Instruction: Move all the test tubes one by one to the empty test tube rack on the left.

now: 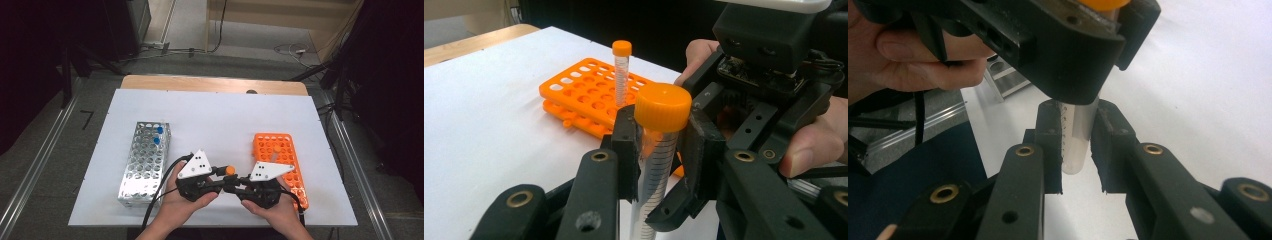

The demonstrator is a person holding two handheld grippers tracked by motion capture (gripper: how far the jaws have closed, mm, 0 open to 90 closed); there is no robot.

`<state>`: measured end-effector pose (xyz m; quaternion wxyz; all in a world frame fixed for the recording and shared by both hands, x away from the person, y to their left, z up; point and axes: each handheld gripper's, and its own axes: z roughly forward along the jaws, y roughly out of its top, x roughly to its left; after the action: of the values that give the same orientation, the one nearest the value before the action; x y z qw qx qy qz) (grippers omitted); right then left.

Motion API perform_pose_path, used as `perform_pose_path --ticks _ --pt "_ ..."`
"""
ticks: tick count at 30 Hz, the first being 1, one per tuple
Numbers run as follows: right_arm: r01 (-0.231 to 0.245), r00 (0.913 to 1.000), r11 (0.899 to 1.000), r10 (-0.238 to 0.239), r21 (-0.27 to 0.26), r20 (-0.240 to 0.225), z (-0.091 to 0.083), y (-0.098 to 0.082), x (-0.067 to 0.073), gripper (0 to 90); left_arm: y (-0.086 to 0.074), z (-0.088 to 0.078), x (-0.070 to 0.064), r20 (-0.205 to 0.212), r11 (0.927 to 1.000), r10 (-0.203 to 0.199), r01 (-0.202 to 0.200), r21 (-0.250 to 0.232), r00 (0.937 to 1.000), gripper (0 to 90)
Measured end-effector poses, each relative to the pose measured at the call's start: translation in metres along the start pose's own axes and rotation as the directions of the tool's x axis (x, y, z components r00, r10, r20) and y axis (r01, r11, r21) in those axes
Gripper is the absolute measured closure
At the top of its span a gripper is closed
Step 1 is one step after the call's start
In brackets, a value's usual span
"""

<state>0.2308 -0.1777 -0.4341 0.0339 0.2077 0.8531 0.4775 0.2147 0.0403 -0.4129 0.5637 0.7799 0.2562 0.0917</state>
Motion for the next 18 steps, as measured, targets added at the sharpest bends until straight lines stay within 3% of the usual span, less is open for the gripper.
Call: perform_pose_path --ticks 3,5,18 --pt "-0.003 0.9999 1.000 0.003 -0.007 -0.015 0.000 0.000 -0.001 71.3 0.000 -0.002 0.001 -0.012 1.0000 0.002 -0.002 -0.009 0.9999 73.0" --pt "0.007 0.9999 1.000 -0.007 -0.002 -0.011 0.000 -0.001 -0.002 63.8 0.000 -0.005 0.004 -0.010 0.9998 -0.007 0.007 -0.020 0.9999 74.8" --pt "-0.013 0.9999 1.000 0.013 -0.028 0.004 -0.010 -0.009 -0.012 57.0 -0.002 -0.021 0.017 -0.067 0.9983 -0.024 0.020 -0.054 0.9975 75.0"
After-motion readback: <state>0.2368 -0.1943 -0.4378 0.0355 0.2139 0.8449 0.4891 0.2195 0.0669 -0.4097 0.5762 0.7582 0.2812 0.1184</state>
